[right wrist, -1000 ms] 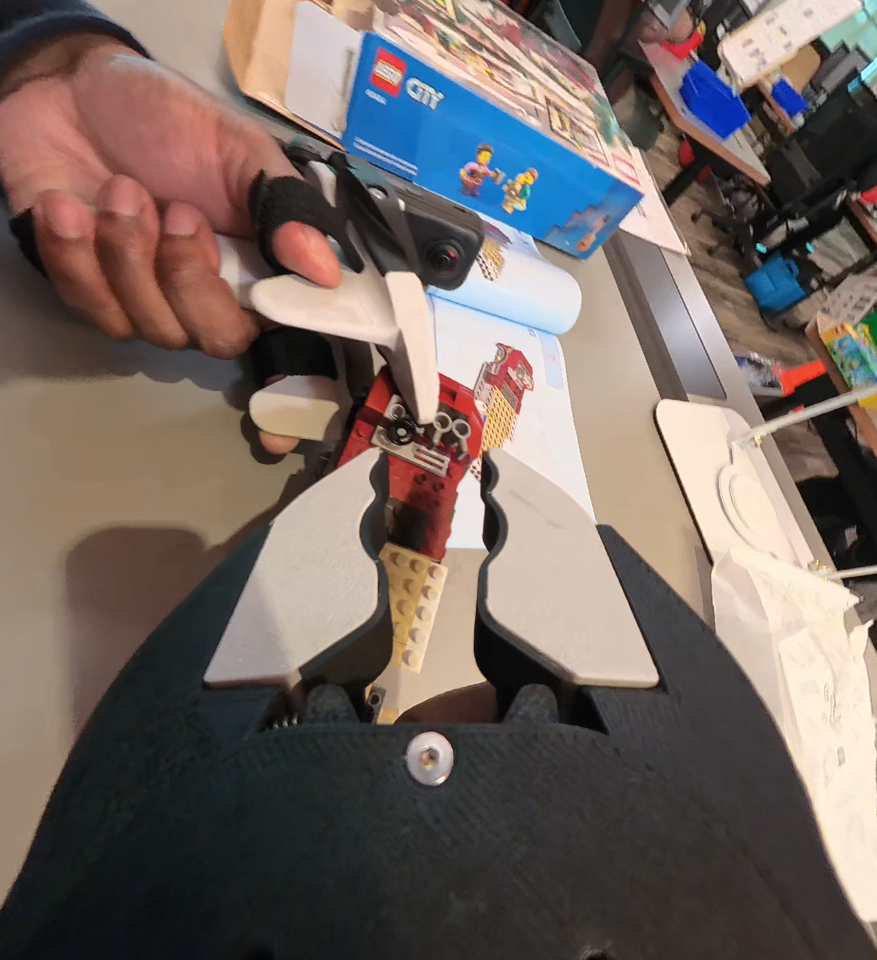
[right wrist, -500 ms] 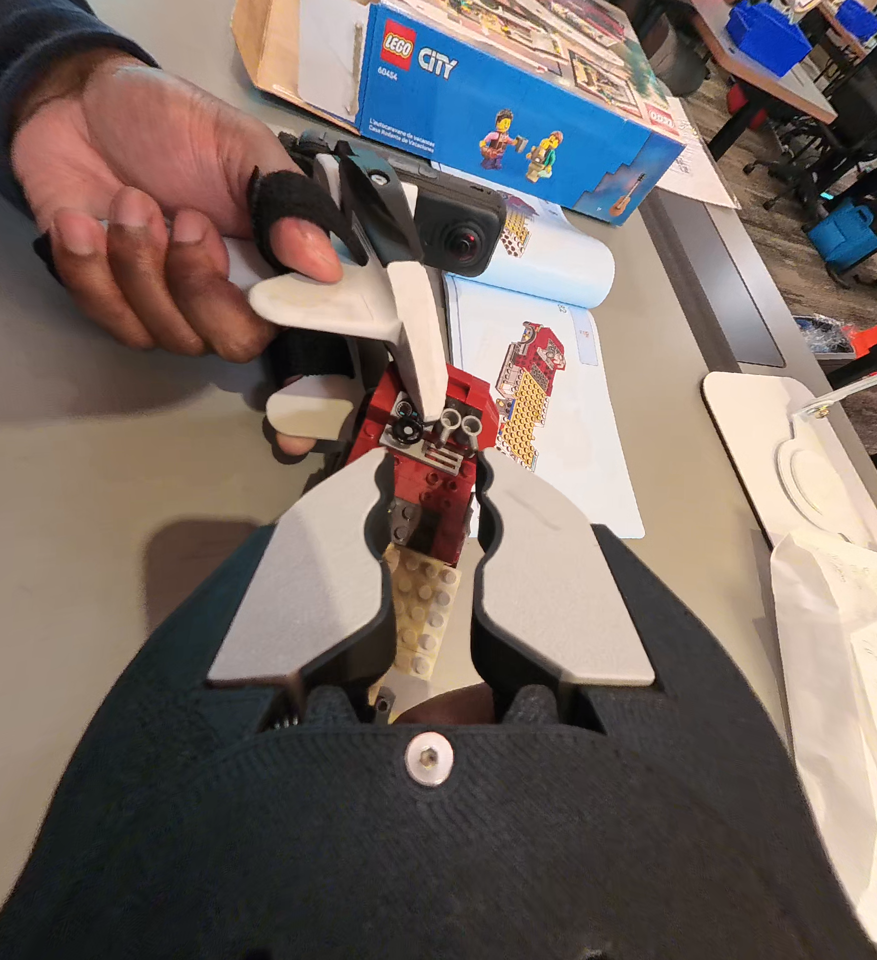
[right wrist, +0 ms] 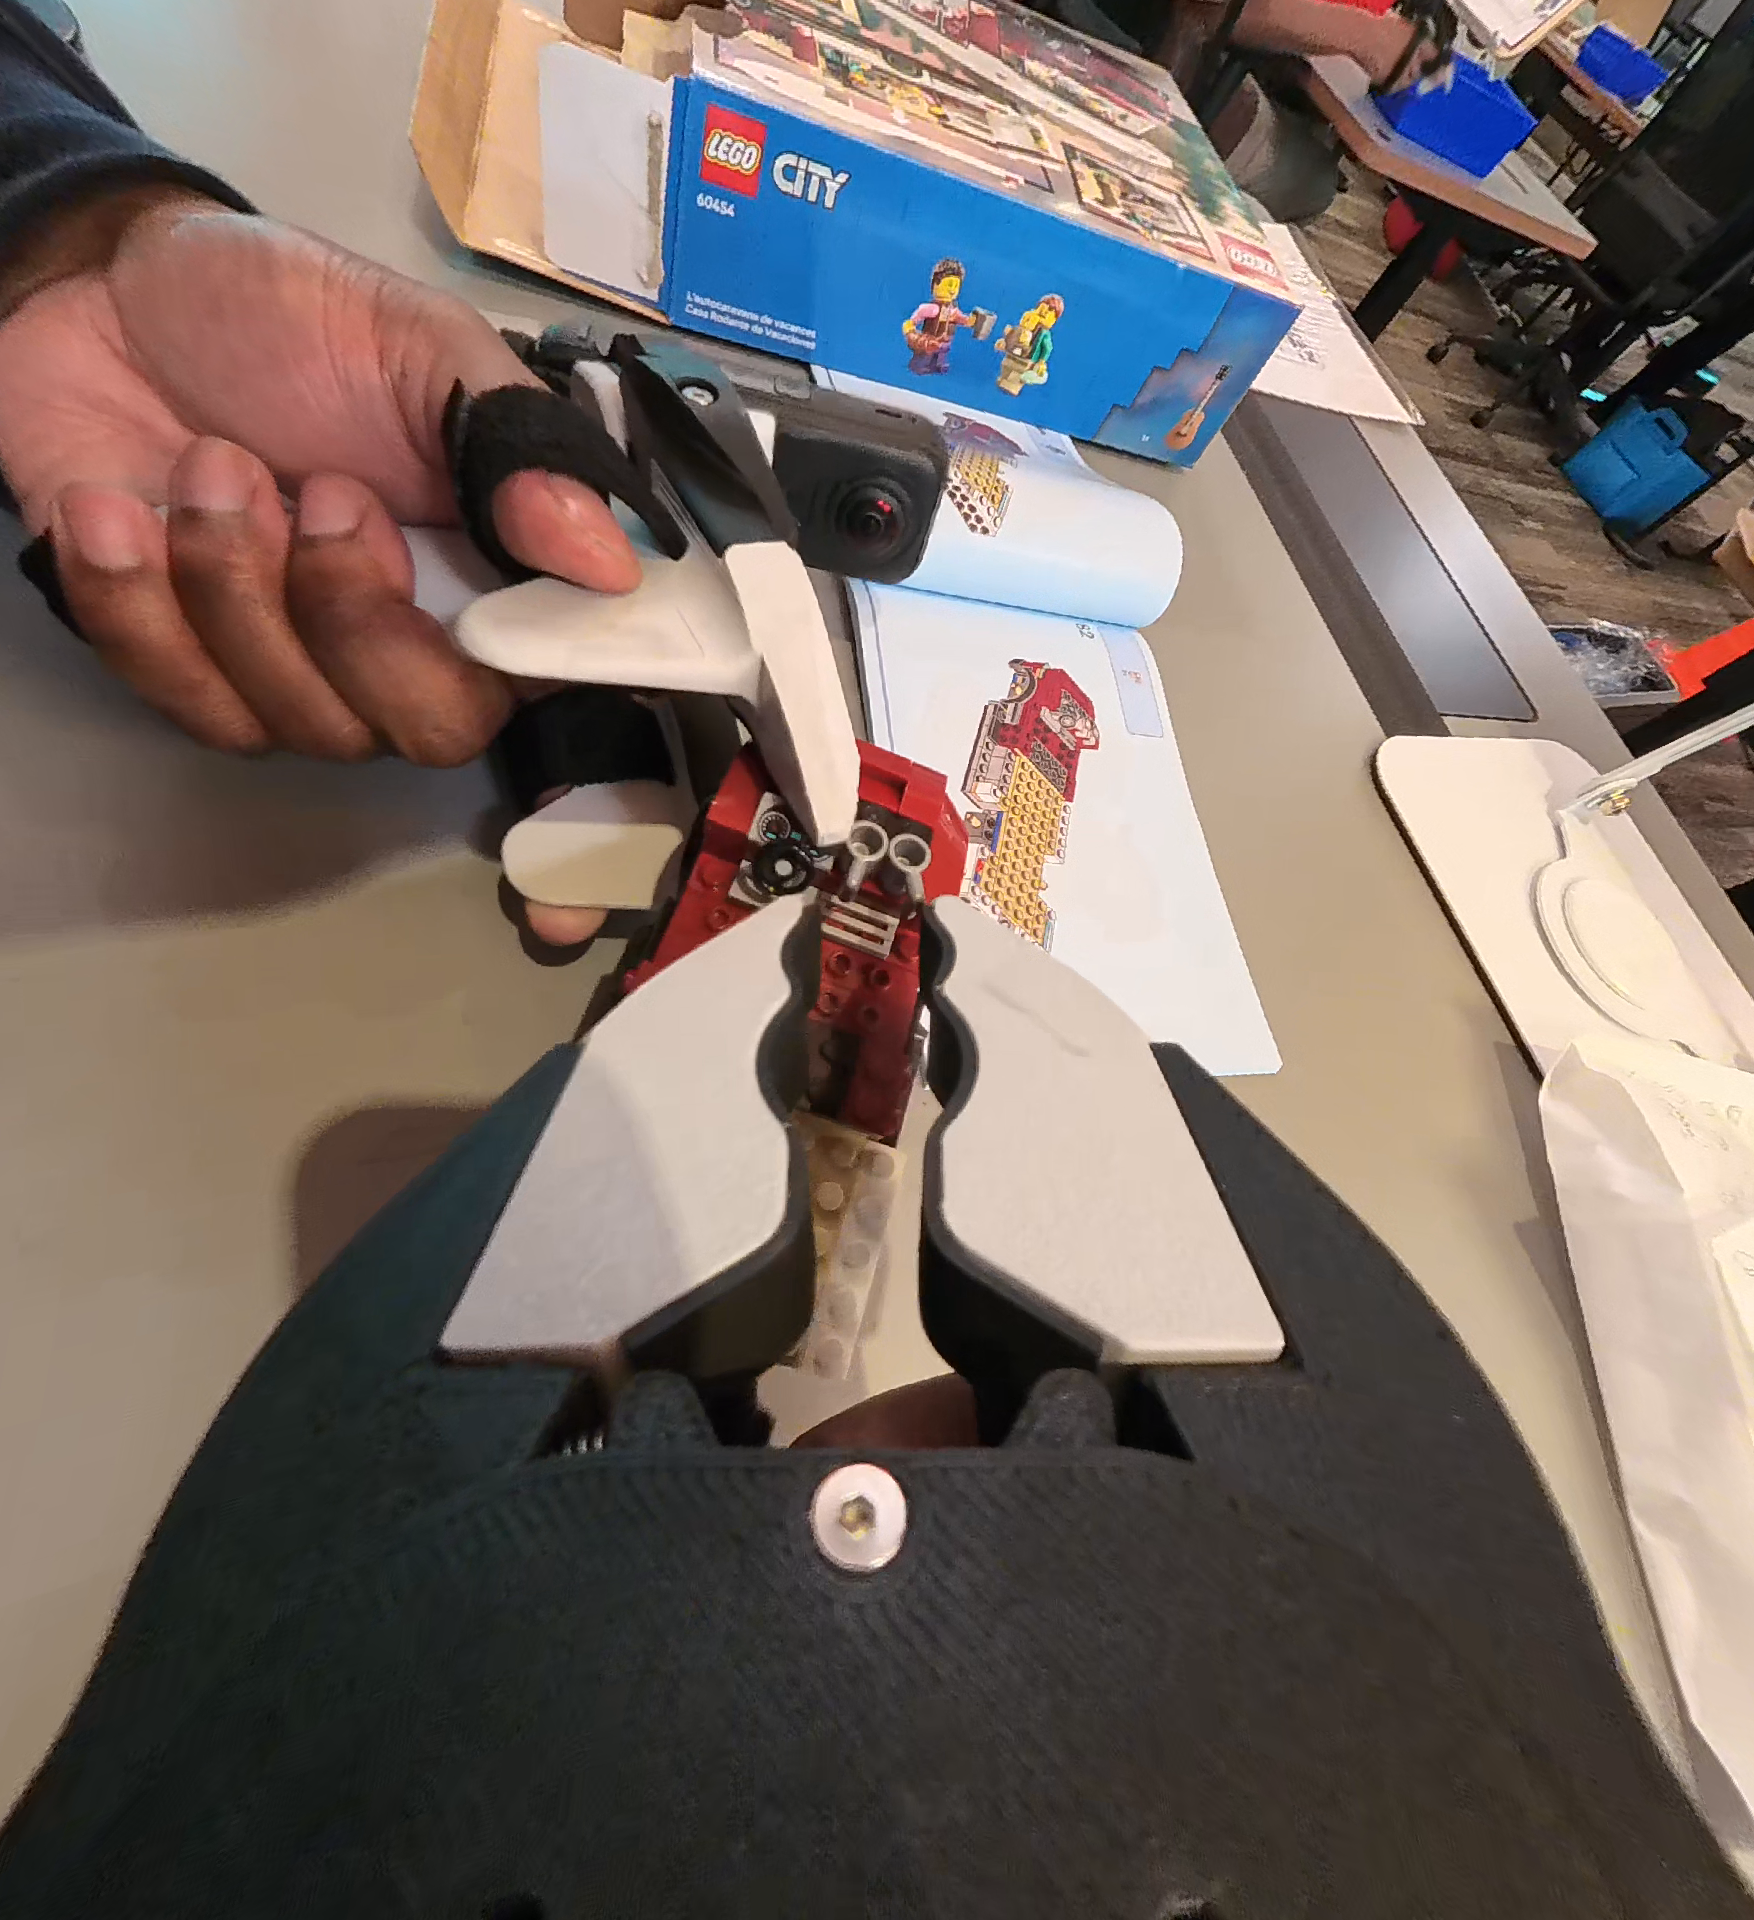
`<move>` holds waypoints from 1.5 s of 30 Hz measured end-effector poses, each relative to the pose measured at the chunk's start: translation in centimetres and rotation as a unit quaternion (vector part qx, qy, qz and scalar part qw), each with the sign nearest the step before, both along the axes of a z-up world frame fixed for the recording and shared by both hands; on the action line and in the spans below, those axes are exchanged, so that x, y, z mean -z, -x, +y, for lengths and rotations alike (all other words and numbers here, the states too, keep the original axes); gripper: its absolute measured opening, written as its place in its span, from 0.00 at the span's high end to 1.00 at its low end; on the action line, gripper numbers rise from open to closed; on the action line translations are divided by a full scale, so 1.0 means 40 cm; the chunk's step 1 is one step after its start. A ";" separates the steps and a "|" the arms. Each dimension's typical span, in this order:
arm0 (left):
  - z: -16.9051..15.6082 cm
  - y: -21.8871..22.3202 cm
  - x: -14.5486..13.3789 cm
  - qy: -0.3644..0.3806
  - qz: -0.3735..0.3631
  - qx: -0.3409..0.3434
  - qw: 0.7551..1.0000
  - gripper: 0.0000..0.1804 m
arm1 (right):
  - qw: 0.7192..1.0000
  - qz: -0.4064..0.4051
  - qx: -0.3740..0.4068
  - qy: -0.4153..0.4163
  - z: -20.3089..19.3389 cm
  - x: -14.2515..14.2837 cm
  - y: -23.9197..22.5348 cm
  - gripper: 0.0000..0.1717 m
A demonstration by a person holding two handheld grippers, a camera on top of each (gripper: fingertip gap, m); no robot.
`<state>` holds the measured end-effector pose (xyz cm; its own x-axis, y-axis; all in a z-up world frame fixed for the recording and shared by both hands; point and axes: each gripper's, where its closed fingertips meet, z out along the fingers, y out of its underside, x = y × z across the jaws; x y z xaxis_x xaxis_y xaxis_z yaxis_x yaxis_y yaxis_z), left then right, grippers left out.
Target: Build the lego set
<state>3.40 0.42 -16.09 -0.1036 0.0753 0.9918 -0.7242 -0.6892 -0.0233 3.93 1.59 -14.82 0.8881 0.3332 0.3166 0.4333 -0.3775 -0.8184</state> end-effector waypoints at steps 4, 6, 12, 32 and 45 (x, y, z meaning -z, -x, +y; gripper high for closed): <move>-0.001 0.000 0.002 0.001 0.001 0.001 1.000 0.73 | 1.000 0.000 0.001 -0.005 0.000 0.001 -0.003 0.91; -0.001 0.000 0.004 0.001 0.002 0.000 1.000 0.73 | 1.000 0.001 0.001 -0.007 0.000 0.003 -0.004 0.91; 0.001 -0.002 0.013 0.001 0.008 -0.001 1.000 0.73 | 1.000 0.006 -0.001 -0.012 -0.001 0.012 -0.004 0.91; 0.014 -0.009 0.019 -0.006 0.014 -0.023 1.000 0.73 | 0.999 0.033 -0.010 -0.016 0.001 0.023 0.016 1.00; 0.019 -0.009 0.016 -0.011 0.008 -0.019 1.000 0.73 | 0.998 0.056 0.010 -0.034 -0.005 -0.006 -0.022 0.96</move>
<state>3.76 1.20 -16.74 -0.0902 0.0500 0.9947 -0.6975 -0.7161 -0.0273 4.80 1.41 -14.56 0.9253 0.2966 0.2362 0.3309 -0.3273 -0.8851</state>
